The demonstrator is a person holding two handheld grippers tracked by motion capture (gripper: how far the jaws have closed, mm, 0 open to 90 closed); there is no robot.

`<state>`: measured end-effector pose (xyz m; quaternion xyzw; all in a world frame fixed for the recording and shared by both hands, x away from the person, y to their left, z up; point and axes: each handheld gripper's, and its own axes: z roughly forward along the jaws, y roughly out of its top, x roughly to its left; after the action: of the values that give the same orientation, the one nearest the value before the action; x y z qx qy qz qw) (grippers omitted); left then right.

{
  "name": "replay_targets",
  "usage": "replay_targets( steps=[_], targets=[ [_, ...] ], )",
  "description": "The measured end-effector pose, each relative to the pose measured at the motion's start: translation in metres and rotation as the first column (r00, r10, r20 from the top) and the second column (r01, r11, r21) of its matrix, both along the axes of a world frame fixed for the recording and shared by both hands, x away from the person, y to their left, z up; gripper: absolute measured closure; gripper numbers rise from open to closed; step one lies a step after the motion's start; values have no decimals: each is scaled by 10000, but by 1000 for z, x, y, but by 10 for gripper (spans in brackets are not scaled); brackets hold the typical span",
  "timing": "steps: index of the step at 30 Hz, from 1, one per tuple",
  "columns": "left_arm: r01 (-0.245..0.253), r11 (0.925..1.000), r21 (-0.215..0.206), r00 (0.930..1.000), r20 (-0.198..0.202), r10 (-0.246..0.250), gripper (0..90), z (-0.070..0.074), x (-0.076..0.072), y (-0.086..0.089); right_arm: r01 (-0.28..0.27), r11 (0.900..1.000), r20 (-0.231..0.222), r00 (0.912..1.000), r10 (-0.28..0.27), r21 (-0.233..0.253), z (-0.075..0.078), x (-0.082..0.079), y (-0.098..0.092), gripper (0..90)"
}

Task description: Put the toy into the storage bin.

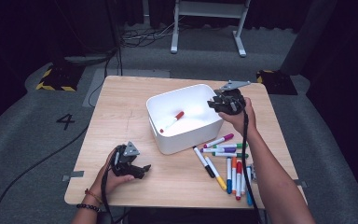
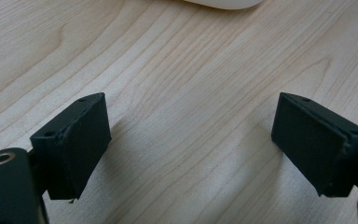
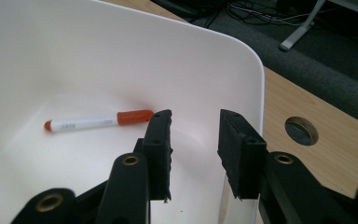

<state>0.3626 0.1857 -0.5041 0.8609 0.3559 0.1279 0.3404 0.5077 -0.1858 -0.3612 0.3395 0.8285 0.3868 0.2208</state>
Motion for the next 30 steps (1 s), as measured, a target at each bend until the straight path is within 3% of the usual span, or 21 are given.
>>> replay_targets(
  steps=[3, 4, 7, 16, 17, 18, 21, 22, 25, 30],
  targets=[
    [0, 10000, 0, 10000, 0, 0, 117, 0, 0, 0, -124, 9999, 220, 9997, 126, -103, 4, -8, -3, 636],
    [-3, 10000, -2, 10000, 0, 3, 117, 0, 0, 0, -261, 9996, 268, 9993, 257, 139, 6, -16, -6, 629],
    [-3, 10000, -4, 10000, -1, 3, 117, 0, 0, 0, -373, 9992, 374, 9986, 369, 111, 9, -25, -9, 617],
    [-54, 10000, -32, 10000, -6, 54, 117, 0, 0, 0, -1352, 9908, 485, 9896, 1353, -47, 4, -87, -18, 601],
    [-54, 10000, -32, 10000, -6, 54, 117, 0, 0, 0, -1352, 9908, 485, 9896, 1353, -47, 4, -87, -18, 601],
    [-15, 10000, -18, 10000, 0, 15, 117, 0, 0, 0, -1656, 9862, 389, 9855, 1654, 9, -3, -99, -19, 598],
    [5, 10000, -2, 10000, -4, -5, 117, 0, 0, 0, -1887, 9820, 220, 9818, 1888, -56, -12, -110, -19, 592],
    [-15, 10000, -5, 10000, -3, 15, 117, 0, 0, 0, -2113, 9774, -16, 9774, 2113, -44, -22, -119, -18, 591],
    [-34, 10000, -21, 10000, -13, 34, 117, 0, 0, 0, -2394, 9709, -94, 9709, 2393, -82, -31, -128, -17, 591],
    [-1, 10000, -2, 10000, -1, 1, 117, 0, 0, 0, -3058, 9517, -675, 9505, 3034, -288, -56, -151, -7, 592]
  ],
)
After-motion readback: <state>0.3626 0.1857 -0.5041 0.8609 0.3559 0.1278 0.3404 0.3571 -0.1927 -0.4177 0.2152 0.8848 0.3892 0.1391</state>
